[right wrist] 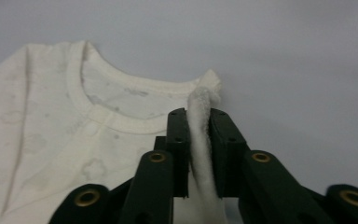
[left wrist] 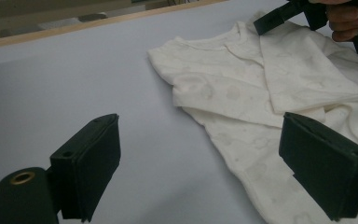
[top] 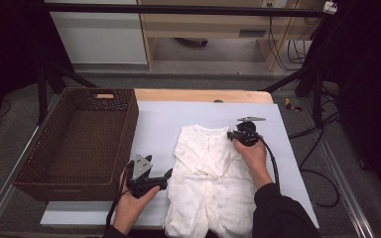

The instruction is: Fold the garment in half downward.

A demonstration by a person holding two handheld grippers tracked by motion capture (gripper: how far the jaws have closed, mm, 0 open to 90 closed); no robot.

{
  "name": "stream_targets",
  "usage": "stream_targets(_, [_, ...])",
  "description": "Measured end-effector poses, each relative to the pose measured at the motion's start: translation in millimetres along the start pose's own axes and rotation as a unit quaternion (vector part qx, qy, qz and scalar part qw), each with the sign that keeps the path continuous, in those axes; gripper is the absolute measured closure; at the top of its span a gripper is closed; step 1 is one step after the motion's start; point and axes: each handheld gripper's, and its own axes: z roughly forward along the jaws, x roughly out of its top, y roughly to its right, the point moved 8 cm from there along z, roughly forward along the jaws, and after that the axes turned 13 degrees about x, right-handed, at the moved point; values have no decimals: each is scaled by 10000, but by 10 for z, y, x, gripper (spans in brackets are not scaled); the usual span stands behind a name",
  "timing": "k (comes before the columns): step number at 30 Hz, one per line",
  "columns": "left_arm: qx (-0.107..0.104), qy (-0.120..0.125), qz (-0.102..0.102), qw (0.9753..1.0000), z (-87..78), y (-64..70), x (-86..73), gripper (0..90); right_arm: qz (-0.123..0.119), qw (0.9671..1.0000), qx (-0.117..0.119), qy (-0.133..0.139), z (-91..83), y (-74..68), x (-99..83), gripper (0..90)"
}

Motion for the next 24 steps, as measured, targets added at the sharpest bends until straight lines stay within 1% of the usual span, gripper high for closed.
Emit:
stream_targets(1, [0,1,1,10000,-1,-2,1,125,3,10000,57,63,-17,-27,12,839])
stream_targets(2, [4,-2,-1,10000,-1,-5,0,125,-18,9999,66,132,-38,-50,26,854])
stream_targets(5, [12,4,-13,10000,-1,-15,2,125,-87,9994,154,302,-116,-153,51,865])
stream_targets(9, [14,-2,4,10000,-4,-13,3,126,-291,9979,339,458,-217,-371,26,869])
stream_targets(13, [13,5,12,10000,-7,-8,6,126,-420,9960,572,539,-304,-633,-113,869])
stream_targets(17, [27,-7,27,10000,-7,-16,2,126,-486,9942,791,549,-394,-834,-280,870])
stream_targets(22, [34,-22,36,10000,3,-20,-7,126,-626,9905,1058,611,-506,-1028,-428,870])
stream_targets(24, [20,-41,51,10000,8,-13,-16,125,-683,9898,1085,617,-543,-1064,-478,870])
